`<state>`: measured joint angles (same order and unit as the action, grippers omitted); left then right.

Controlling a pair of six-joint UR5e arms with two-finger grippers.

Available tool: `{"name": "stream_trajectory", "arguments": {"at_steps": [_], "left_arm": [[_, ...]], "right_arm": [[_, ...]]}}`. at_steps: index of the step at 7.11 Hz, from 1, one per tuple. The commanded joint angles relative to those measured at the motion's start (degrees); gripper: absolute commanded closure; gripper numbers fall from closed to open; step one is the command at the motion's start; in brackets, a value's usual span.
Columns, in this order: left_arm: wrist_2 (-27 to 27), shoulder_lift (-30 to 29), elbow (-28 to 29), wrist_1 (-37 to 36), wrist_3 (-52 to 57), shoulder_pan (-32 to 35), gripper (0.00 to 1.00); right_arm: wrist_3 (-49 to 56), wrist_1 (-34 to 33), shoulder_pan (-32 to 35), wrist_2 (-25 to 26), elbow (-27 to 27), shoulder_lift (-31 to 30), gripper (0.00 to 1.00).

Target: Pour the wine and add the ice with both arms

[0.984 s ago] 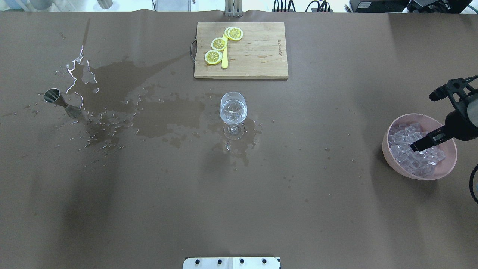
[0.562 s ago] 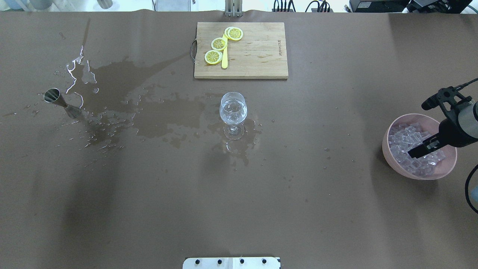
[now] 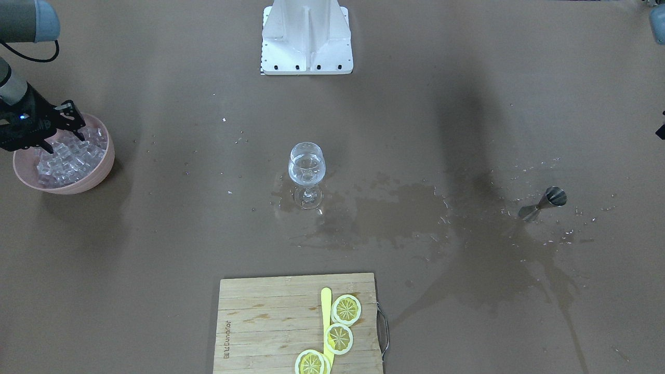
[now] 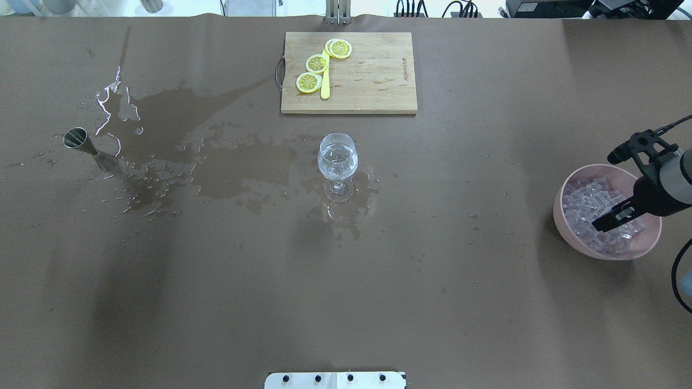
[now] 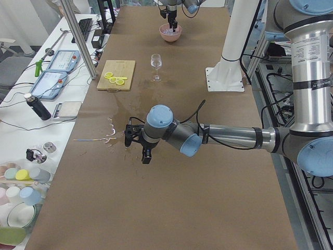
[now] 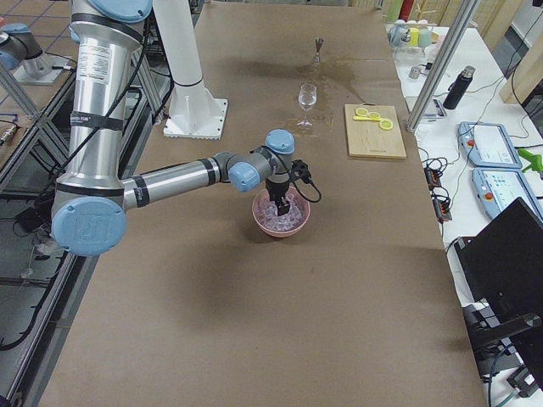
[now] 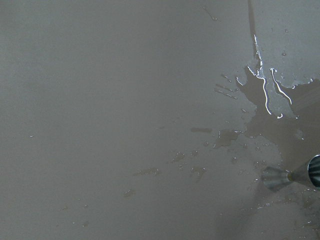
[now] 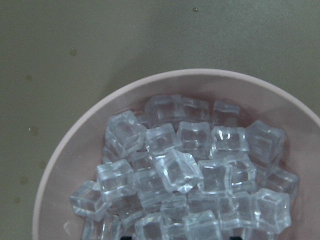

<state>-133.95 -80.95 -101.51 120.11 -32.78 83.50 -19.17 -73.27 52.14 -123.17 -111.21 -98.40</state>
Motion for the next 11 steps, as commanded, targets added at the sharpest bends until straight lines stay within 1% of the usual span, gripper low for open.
{"name": "stream_trajectory", "arguments": {"at_steps": [1, 4, 6, 7, 8, 9, 11], "left_arm": [[0.79, 0.0, -0.18, 0.04, 0.0, 0.26, 0.02], [1.58, -0.09, -0.18, 0.04, 0.44, 0.44, 0.02], [2.56, -0.35, -0.09, 0.04, 0.61, 0.44, 0.02], [2.56, -0.44, -0.01, 0.04, 0.7, 0.44, 0.02], [2.56, -0.44, 0.25, 0.04, 0.7, 0.44, 0.02], [2.64, -0.53, 0.26, 0.04, 0.7, 0.44, 0.02], [2.64, -0.7, 0.34, 0.04, 0.7, 0.44, 0.02]], "right_arm": [[0.27, -0.03, -0.2, 0.21, 0.29, -0.04, 0.3], [1.5, -0.11, -0.11, 1.0, 0.56, -0.12, 0.32], [1.68, -0.12, -0.2, 1.09, 0.91, -0.04, 0.45], [1.68, -0.12, -0.11, 1.09, 1.0, -0.04, 0.59], [2.47, -0.12, -0.11, 1.09, 1.0, -0.04, 0.84], [4.82, -0.2, 0.93, 0.91, 1.09, 0.05, 1.0], [6.95, -3.7, 3.91, 0.22, 0.04, 0.92, 1.0]]}}
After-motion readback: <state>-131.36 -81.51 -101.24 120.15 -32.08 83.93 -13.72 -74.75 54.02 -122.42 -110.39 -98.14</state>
